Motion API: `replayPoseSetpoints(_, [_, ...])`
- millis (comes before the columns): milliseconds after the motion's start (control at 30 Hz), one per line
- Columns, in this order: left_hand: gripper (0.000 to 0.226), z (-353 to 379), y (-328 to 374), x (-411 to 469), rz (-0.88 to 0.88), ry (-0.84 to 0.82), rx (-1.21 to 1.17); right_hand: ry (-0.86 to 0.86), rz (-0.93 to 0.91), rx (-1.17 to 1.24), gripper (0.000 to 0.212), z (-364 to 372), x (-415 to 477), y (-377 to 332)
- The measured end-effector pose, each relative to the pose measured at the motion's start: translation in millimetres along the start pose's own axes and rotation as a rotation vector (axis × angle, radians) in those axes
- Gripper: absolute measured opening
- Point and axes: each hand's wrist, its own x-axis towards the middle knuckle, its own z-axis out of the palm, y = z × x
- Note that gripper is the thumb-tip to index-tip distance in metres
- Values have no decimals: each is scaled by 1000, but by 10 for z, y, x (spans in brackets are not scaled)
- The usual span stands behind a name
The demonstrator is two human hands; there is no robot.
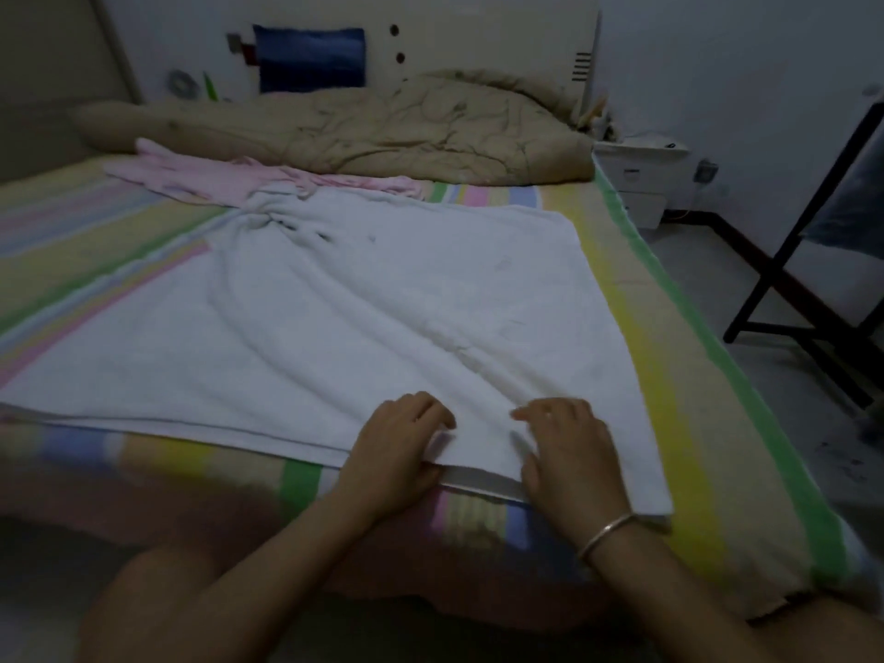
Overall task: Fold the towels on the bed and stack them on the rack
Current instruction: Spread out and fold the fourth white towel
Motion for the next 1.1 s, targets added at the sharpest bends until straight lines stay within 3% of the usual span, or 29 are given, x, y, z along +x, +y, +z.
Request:
replayPoseSetpoints(100, [36, -262, -546, -220, -144, 61, 91, -158, -111, 174, 27, 195, 278, -654])
replayPoseSetpoints(233, [39, -645, -1376, -624, -302, 109, 228, -281, -187, 322, 25, 535, 688, -1406])
replayPoseSetpoints(400, [36, -1074, -2350, -1133, -559, 145, 399, -341, -254, 360, 20, 762, 1062, -1986])
replayPoseSetpoints(533, [28, -1461, -2849, -1328, -791, 172, 472, -538, -210, 292, 15, 902, 1251, -2129])
replayPoseSetpoints(733, [20, -1811, -3275, -1784, -833, -69, 711, -751, -150, 267, 14, 1042, 1445, -2089])
replayPoseSetpoints(900, [25, -1674, -3306, -1882, -863, -179, 728, -735, -105, 287, 18, 1121, 1480, -2093])
replayPoseSetpoints(1000, [14, -1638, -3171, -1728, -934, -280, 757, -713, -101, 307, 16, 1111, 1456, -2090])
replayPoseSetpoints(1100, [24, -1694, -3088, -1584, -1022, -423, 793, -684, -107, 361, 10, 1086, 1412, -2095])
